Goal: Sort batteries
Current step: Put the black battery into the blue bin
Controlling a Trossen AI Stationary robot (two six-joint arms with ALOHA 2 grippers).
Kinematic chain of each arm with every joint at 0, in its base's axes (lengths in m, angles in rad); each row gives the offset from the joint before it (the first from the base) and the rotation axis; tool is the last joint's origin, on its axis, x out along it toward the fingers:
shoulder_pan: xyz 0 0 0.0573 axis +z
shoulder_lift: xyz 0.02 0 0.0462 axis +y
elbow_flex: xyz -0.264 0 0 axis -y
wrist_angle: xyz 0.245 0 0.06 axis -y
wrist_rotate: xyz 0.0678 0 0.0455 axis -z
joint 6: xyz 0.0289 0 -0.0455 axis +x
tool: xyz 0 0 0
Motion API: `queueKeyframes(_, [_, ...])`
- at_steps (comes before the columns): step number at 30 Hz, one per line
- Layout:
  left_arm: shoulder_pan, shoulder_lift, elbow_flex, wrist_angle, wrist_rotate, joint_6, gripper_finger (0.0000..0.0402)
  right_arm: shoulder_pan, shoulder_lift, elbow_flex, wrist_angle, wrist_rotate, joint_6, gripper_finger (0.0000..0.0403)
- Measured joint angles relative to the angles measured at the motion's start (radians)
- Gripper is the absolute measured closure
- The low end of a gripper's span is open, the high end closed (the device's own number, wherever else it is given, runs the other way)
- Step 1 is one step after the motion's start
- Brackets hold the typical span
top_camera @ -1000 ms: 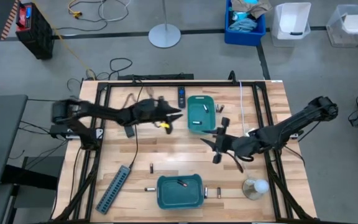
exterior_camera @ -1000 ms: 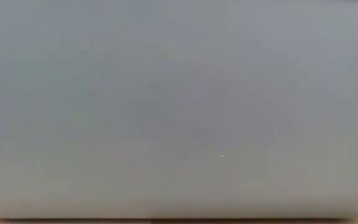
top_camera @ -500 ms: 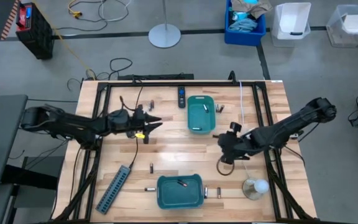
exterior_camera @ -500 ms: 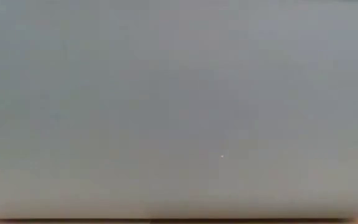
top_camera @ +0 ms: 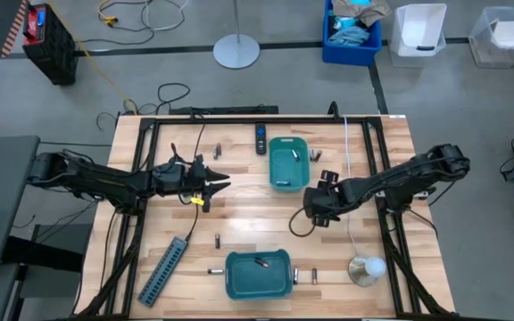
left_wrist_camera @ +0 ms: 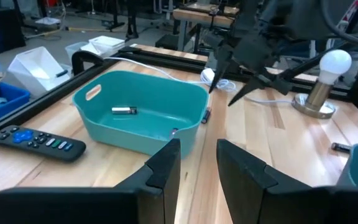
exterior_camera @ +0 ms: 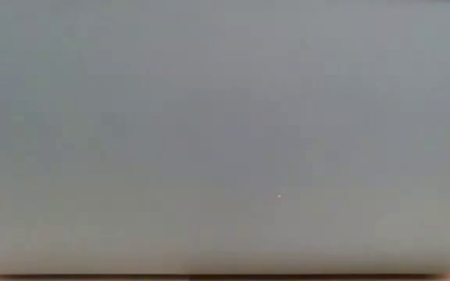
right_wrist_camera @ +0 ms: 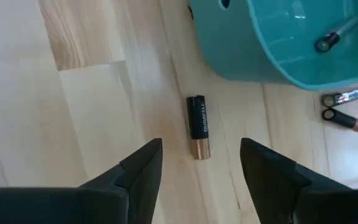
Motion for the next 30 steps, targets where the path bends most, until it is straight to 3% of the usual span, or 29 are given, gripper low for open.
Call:
queueKeyframes(15, [-0.003,0.000,0.000,-0.032,-0.003,0.009,0.0303,-0.128,-0.023,-0.208,0.288,-0.121,-0.117,0.0170])
queueKeyframes(23, [-0.003,0.000,0.000,-0.033,-0.003,0.009,0.0303,-0.165,-0.024,-0.224,0.329,-0.163,-0.152,0.0172])
queueKeyframes(30, [-0.003,0.000,0.000,-0.033,-0.003,0.009,0.0303,-0.185,-0.026,-0.261,0.389,-0.224,-0.162,0.0205])
